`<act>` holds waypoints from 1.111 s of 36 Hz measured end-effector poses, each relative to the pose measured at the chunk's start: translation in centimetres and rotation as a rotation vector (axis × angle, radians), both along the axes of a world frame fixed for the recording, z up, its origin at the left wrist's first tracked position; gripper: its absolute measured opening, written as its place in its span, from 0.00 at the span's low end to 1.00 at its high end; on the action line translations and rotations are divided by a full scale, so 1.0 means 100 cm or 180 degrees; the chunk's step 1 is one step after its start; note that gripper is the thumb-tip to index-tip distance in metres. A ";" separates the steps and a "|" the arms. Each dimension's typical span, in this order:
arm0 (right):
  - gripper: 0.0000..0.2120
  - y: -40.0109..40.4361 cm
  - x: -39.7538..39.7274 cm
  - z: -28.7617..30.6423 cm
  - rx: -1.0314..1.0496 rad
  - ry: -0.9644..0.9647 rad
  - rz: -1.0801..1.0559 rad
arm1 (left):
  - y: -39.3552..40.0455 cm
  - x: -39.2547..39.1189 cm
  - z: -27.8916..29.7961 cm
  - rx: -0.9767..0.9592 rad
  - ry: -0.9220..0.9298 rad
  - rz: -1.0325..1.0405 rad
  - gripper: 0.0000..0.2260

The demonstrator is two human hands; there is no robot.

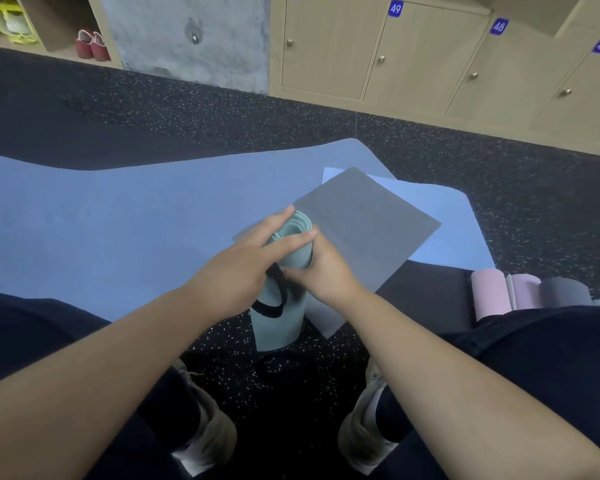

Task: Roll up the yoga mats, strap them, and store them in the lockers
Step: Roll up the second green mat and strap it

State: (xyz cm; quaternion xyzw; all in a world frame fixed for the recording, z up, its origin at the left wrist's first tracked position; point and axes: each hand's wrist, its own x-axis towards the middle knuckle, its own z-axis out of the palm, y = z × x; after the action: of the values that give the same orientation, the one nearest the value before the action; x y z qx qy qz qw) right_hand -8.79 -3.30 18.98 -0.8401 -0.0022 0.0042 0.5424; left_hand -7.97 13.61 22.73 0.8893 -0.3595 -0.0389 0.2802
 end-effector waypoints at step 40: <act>0.44 0.016 -0.006 0.016 -0.0392 -0.0212 0.0486 | 0.014 -0.007 0.010 -0.0900 0.0605 0.0332 0.28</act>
State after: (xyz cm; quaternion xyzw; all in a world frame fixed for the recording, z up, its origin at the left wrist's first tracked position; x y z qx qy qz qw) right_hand -9.41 -1.66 20.56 -0.8689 -0.0839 0.0177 0.4875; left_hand -8.63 15.04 23.76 0.8508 -0.2867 -0.0573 0.4367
